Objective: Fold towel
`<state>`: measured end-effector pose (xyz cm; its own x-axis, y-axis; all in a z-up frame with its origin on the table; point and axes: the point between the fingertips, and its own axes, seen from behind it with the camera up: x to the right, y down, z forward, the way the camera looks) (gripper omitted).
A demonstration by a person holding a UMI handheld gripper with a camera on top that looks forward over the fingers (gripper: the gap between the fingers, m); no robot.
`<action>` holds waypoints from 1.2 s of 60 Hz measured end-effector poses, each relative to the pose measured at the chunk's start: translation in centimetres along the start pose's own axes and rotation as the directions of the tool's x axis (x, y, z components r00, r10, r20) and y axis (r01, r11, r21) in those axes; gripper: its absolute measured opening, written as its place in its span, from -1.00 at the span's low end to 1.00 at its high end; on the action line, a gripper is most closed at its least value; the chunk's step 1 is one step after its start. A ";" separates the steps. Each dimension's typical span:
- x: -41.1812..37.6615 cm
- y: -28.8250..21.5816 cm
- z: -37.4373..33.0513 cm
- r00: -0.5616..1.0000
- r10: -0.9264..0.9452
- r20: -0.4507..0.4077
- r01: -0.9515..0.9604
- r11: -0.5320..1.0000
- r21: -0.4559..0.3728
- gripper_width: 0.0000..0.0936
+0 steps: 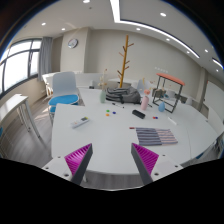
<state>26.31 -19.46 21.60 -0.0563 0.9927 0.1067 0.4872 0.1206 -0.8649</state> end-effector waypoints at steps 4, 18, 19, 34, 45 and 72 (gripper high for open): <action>3.0 0.4 2.2 1.000 0.010 -0.021 -0.011 1.000 -0.005 0.82; 10.4 0.9 10.2 0.997 0.010 -0.078 -0.009 1.000 0.012 0.82; 10.9 1.0 10.9 0.997 0.013 -0.079 -0.012 1.000 0.011 0.82; 15.8 2.4 23.2 0.997 0.044 -0.068 -0.048 0.997 -0.053 0.81; 17.3 4.7 32.7 0.997 0.063 -0.033 -0.066 0.992 -0.111 0.81; 18.4 7.6 39.3 0.997 0.078 -0.011 -0.079 0.981 -0.177 -0.07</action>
<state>-5.24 -0.17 -2.28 -0.0086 0.9990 0.0442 0.6367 0.0396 -0.7701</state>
